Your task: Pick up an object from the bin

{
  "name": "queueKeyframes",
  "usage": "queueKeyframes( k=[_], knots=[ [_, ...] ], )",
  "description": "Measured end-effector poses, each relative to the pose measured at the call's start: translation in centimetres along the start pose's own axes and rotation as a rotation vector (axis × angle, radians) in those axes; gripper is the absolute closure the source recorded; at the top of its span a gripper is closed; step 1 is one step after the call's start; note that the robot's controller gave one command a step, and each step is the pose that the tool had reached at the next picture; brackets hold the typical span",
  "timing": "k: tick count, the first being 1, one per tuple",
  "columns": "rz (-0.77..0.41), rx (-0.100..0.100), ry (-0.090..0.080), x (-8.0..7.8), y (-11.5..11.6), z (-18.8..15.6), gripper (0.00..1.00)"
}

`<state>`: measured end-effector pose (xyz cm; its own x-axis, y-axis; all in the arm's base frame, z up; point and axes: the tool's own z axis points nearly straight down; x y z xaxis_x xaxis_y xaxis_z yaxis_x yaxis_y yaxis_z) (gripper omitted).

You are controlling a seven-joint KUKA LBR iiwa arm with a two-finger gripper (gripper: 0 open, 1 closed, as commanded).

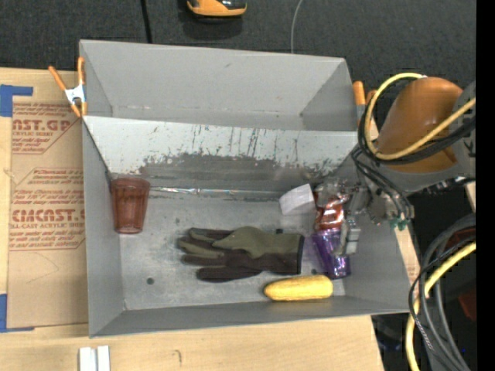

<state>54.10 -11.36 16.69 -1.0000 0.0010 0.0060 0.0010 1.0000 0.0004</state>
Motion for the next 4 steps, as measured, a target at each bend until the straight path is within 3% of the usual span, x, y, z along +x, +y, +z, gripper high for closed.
queueKeyframes(
  k=[1,2,3,4],
  knots=[
    [-0.001,0.001,-0.007,-0.2,0.0,-0.4,0.00],
    [-0.029,0.004,-0.015,1.6,2.1,3.7,0.00],
    [-0.143,0.001,-0.008,2.4,3.4,8.3,0.00],
    [-0.277,0.004,-0.019,3.2,4.6,9.5,1.00]
  ],
)
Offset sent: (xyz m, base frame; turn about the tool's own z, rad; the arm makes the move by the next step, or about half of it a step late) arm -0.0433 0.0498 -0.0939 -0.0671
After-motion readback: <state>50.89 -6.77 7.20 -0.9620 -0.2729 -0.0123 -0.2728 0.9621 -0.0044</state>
